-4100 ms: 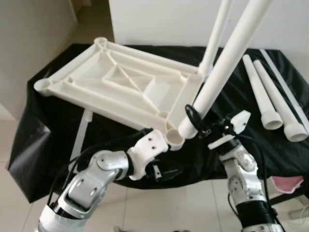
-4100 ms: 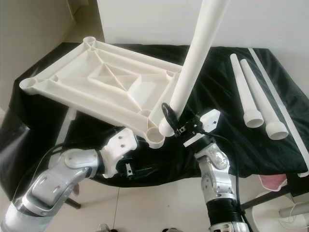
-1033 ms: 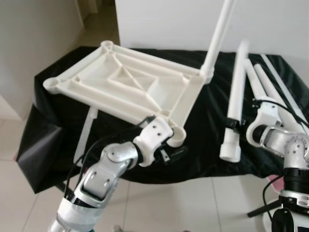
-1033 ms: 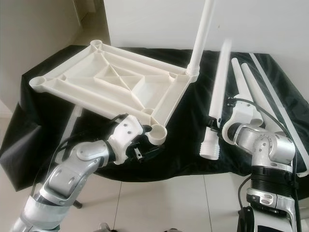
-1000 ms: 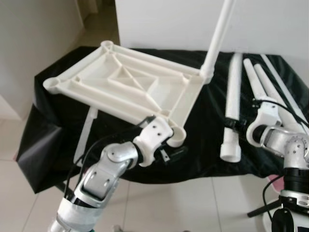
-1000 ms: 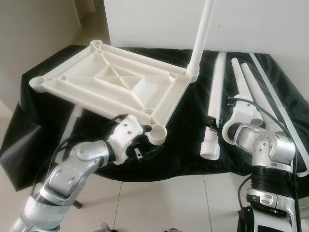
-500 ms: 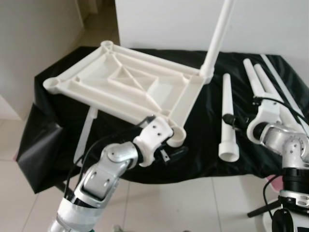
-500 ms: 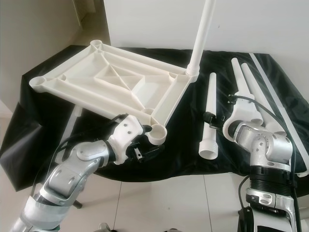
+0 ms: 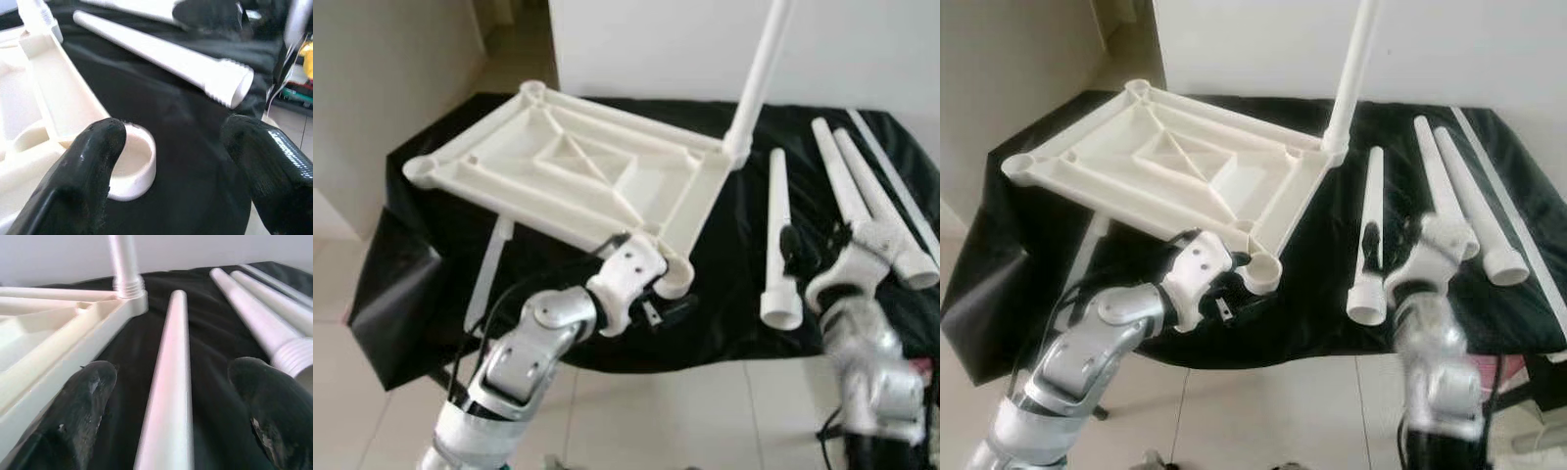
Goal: Building children table
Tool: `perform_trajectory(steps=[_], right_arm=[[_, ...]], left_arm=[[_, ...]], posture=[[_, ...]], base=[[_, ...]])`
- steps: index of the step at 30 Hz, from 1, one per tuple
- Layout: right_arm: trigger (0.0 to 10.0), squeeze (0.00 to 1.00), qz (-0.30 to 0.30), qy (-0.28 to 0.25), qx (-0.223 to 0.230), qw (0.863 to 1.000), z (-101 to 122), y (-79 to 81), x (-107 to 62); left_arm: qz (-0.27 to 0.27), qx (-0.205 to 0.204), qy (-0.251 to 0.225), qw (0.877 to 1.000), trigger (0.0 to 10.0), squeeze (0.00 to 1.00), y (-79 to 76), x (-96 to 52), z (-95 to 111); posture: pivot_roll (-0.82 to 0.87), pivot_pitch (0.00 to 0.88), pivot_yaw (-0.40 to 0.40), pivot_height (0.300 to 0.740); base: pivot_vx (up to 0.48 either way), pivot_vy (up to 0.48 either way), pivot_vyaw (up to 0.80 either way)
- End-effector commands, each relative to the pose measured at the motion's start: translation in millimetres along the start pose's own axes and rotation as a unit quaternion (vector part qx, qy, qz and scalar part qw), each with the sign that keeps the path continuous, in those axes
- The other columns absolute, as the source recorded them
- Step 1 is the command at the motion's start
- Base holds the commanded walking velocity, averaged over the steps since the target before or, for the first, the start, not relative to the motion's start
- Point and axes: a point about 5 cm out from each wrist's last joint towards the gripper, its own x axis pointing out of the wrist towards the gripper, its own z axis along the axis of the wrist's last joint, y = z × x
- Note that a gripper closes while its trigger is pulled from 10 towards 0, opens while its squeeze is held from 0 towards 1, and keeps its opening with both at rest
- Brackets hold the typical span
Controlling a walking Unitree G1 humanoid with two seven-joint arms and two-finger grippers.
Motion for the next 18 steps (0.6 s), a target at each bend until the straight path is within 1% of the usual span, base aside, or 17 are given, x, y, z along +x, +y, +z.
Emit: perform_trajectory(steps=[1, 3, 4, 6, 7, 8, 9, 10, 11, 12, 13, 14, 15, 18], right_arm=[[10.0, 0.00, 0.004, -0.028, 0.006, 1.000, 6, 3.4, -4.0], [10.0, 0.00, 0.002, -0.034, 0.010, 0.999, 4, 4.2, -7.0], [10.0, 0.00, -0.003, -0.058, 0.003, 0.998, 2, 4.5, -14.2], [10.0, 0.00, -0.003, -0.058, 0.003, 0.998, 2, 4.5, -14.2], [10.0, 0.00, -0.006, -0.068, 0.004, 0.998, 0, 3.2, -19.5], [10.0, 0.00, -0.009, -0.080, -0.008, 0.997, 0, 2.4, -24.4], [10.0, 0.00, -0.009, -0.080, -0.008, 0.997, 0, 2.4, -24.4], [10.0, 0.00, -0.015, -0.086, -0.010, 0.996, -3, 0.4, -31.6], [10.0, 0.00, -0.022, -0.087, -0.015, 0.996, -7, -1.6, -37.3], [10.0, 0.00, -0.022, -0.087, -0.015, 0.996, -7, -1.6, -37.3], [10.0, 0.00, -0.032, -0.087, -0.031, 0.995, -11, -3.6, -42.8], [10.0, 0.00, -0.032, -0.087, -0.031, 0.995, -11, -3.6, -42.8], [10.0, 0.00, -0.039, -0.083, -0.037, 0.995, -15, -5.5, -47.8], [10.0, 0.00, -0.045, -0.078, -0.036, 0.995, -21, -7.1, -52.3]], left_arm=[[0.039, -0.002, -0.012, 0.999, 10.0, 0.00, 4.4, 1.6, 3], [0.044, -0.003, -0.015, 0.999, 10.0, 0.00, 4.6, 2.2, 3], [0.052, -0.003, -0.023, 0.998, 10.0, 0.00, 5.1, 3.0, 3], [0.052, -0.003, -0.023, 0.998, 10.0, 0.00, 5.1, 3.0, 3], [0.057, -0.003, -0.033, 0.998, 10.0, 0.00, 5.4, 3.2, 4], [0.060, -0.004, -0.041, 0.997, 10.0, 0.00, 5.5, 3.3, 5], [0.060, -0.004, -0.041, 0.997, 10.0, 0.00, 5.5, 3.3, 5], [0.058, 0.001, -0.046, 0.997, 10.0, 0.00, 4.5, 2.9, 5], [0.053, 0.014, -0.045, 0.997, 10.0, 0.00, 3.0, 2.1, 4], [0.053, 0.014, -0.045, 0.997, 10.0, 0.00, 3.0, 2.1, 4], [0.045, 0.023, -0.049, 0.998, 10.0, 0.00, 1.4, 0.5, 4], [0.045, 0.023, -0.049, 0.998, 10.0, 0.00, 1.4, 0.5, 4], [0.036, 0.029, -0.054, 0.998, 10.0, 0.00, 0.3, -1.4, 4], [0.023, 0.029, -0.058, 0.998, 10.0, 0.00, -0.5, -3.7, 4]], posture=[[-0.06, 0.088, -0.023, 0.740], [-0.06, 0.086, -0.022, 0.740], [-0.06, 0.086, -0.019, 0.740], [-0.06, 0.086, -0.019, 0.740], [-0.06, 0.086, -0.016, 0.740], [-0.06, 0.086, -0.016, 0.740], [-0.06, 0.086, -0.016, 0.740], [-0.06, 0.084, -0.013, 0.740], [-0.06, 0.084, -0.011, 0.740], [-0.06, 0.084, -0.011, 0.740], [-0.06, 0.083, -0.010, 0.740], [-0.06, 0.083, -0.010, 0.740], [-0.06, 0.084, -0.010, 0.740], [-0.06, 0.086, -0.006, 0.740]], base=[[0.000, 0.000, 0.00], [0.000, 0.000, 0.00], [0.000, 0.000, 0.00], [0.000, 0.000, 0.00], [0.000, 0.000, 0.00], [0.000, 0.000, 0.00], [0.000, 0.000, 0.00], [0.000, 0.000, 0.00], [0.000, 0.000, 0.00], [0.000, 0.000, 0.00], [0.000, 0.000, 0.00], [0.000, 0.000, 0.00], [0.000, 0.000, 0.00], [0.000, 0.000, 0.00]])
